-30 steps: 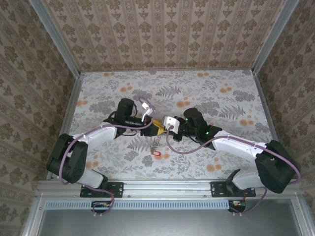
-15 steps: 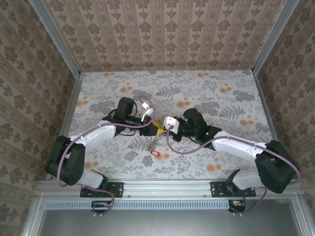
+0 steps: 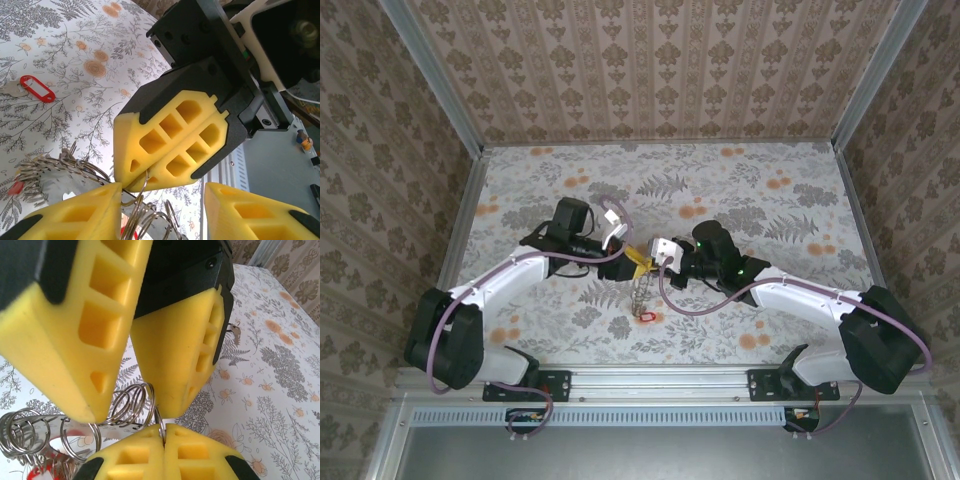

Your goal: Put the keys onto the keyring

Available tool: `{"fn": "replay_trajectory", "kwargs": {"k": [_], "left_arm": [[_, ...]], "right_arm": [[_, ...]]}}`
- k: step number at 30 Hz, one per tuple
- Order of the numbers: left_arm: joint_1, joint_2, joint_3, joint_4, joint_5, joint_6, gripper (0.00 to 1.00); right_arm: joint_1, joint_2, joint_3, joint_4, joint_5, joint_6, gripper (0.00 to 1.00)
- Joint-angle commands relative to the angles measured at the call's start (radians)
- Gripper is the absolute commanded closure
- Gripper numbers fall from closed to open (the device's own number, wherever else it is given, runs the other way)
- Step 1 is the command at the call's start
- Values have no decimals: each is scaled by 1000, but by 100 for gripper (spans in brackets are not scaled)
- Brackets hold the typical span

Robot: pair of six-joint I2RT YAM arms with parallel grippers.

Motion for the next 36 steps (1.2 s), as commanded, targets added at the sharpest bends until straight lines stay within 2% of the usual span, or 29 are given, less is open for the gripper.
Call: {"fn": "replay_trajectory", "kwargs": {"k": [1, 5, 7, 8, 11, 18, 29, 32, 36], "left_arm": [[2, -44, 10, -8, 165, -36, 53], [34, -65, -11, 94, 203, -125, 50], [40, -81, -10, 68, 140, -114, 45], [43, -87, -13, 50, 92, -108, 44], [52, -76, -33, 43, 45, -117, 42], [31, 0, -39, 98, 18, -143, 38], [22, 144, 5, 203, 47, -222, 35], [15, 158, 21, 210, 81, -227, 36], [6, 142, 27, 220, 104, -217, 48]], "right_arm": [[-27, 13, 28, -13, 100, -17, 100], [-27, 10, 19, 3, 104, -20, 100], [-27, 8, 15, 17, 104, -17, 100], [-27, 7, 12, 26, 103, -15, 100], [-27, 9, 12, 35, 101, -11, 100], [-28, 6, 4, 46, 96, -12, 100], [-28, 5, 8, 48, 89, -9, 100], [-28, 8, 9, 49, 94, -8, 100], [-29, 14, 8, 53, 103, -4, 100]]}}
